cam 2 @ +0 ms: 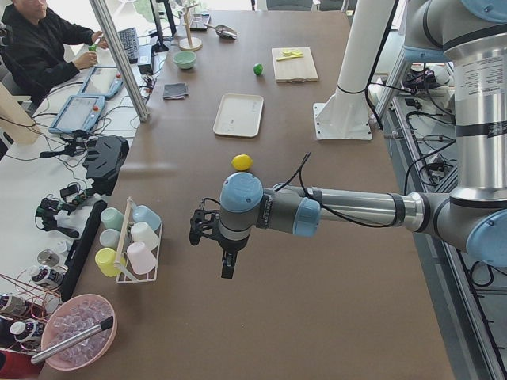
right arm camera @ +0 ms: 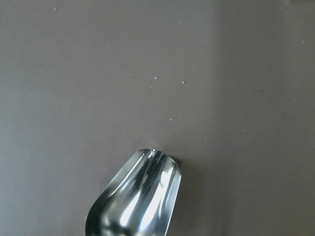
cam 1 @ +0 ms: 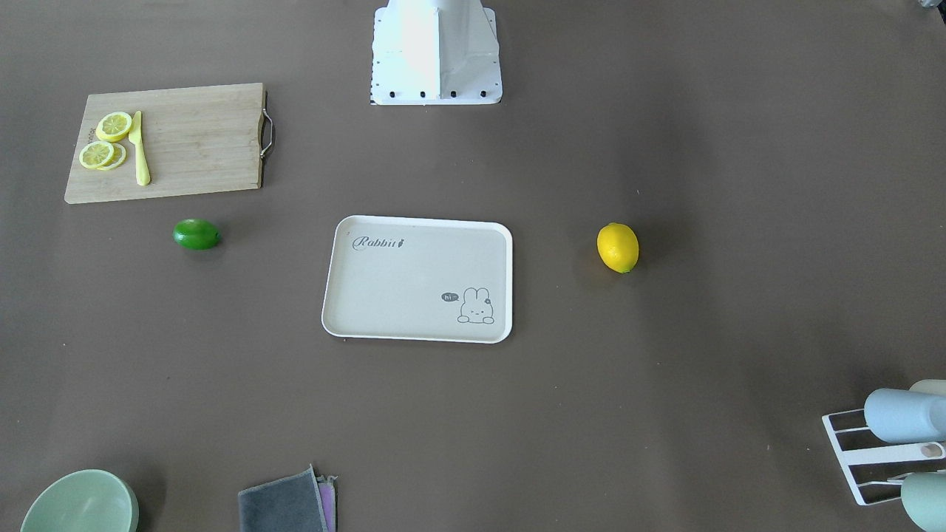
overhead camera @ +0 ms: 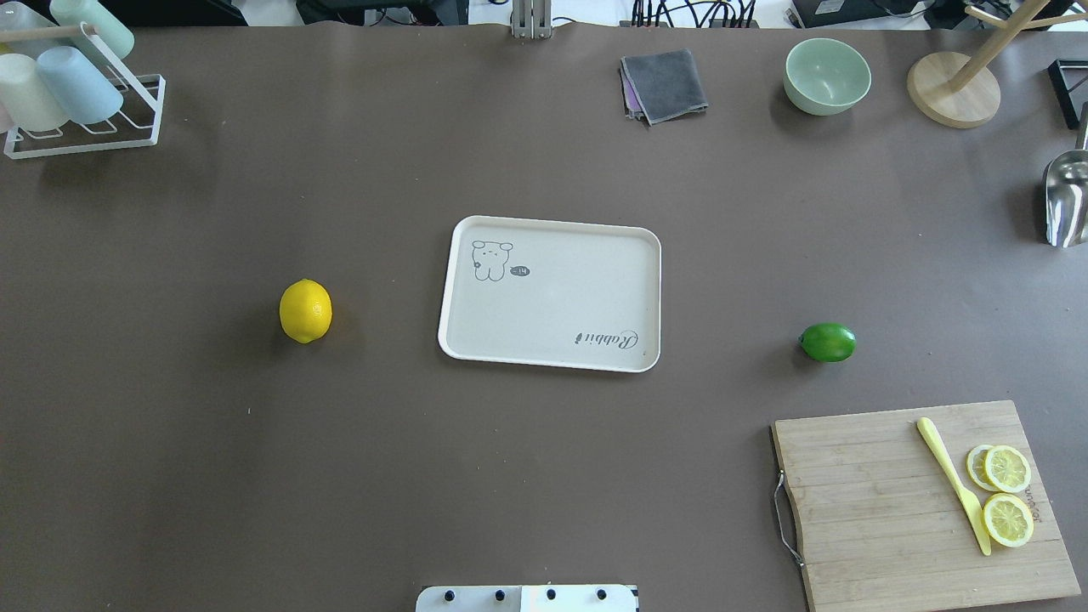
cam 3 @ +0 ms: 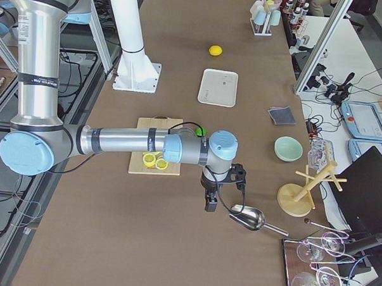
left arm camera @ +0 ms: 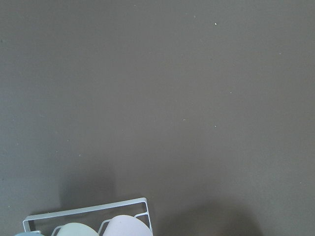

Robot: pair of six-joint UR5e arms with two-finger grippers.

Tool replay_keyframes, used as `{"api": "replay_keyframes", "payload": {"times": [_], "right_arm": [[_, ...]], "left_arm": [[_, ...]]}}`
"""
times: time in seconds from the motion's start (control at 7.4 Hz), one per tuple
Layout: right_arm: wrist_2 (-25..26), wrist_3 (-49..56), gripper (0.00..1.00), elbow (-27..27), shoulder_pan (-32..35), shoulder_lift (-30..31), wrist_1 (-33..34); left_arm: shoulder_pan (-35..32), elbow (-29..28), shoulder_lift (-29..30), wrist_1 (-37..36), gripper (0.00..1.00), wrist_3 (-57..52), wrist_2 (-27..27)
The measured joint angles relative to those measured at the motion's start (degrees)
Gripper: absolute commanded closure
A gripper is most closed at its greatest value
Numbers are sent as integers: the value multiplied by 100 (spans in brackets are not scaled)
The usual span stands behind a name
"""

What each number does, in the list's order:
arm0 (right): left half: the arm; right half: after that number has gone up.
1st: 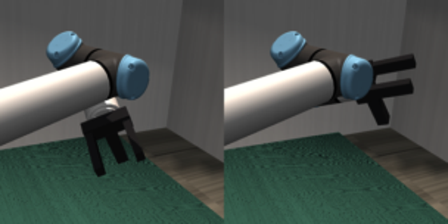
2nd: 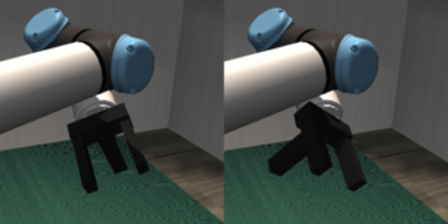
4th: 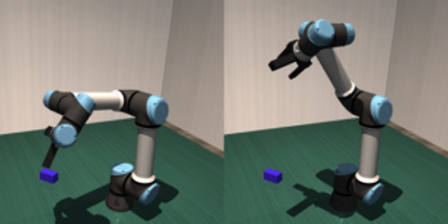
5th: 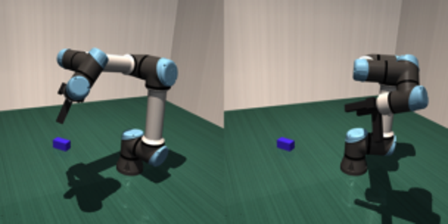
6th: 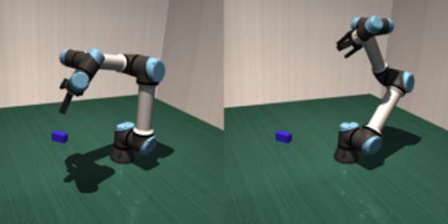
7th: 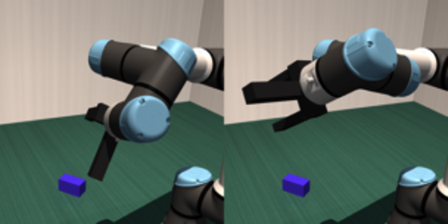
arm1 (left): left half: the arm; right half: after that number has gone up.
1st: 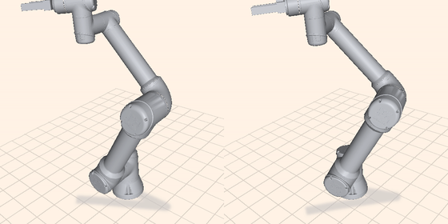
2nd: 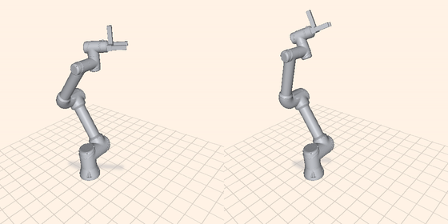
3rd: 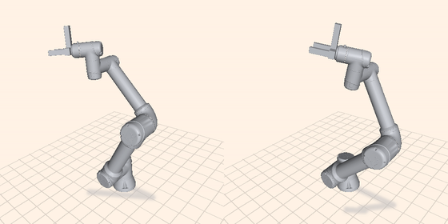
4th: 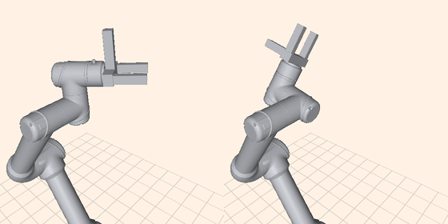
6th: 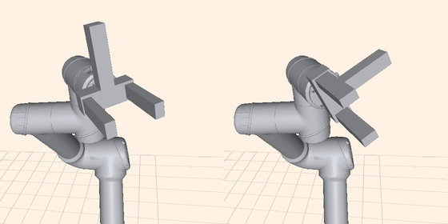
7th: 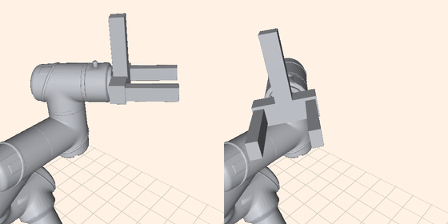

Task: Place all lemons on tray

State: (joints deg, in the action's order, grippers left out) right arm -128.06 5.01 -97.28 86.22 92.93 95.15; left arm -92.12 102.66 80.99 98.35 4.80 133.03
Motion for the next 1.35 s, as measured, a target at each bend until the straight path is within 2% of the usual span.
{"api": "replay_keyframes", "payload": {"times": [0.27,0.54,0.68,1.08,1.35], "right_arm": [[-83,-3,0,-19,0,-20,-1],[-554,-6,0,-43,8,-127,-5],[-633,-40,0,-63,8,-247,-6],[-595,-1022,0,-160,-131,-580,12],[-710,-1256,0,-209,-431,-596,-273]], "left_arm": [[0,7,28,13,2,-4,13],[16,-13,193,19,2,-2,155],[87,-53,294,68,2,-9,263],[558,-127,727,612,2,365,347],[845,-224,1021,715,2,556,329]]}}
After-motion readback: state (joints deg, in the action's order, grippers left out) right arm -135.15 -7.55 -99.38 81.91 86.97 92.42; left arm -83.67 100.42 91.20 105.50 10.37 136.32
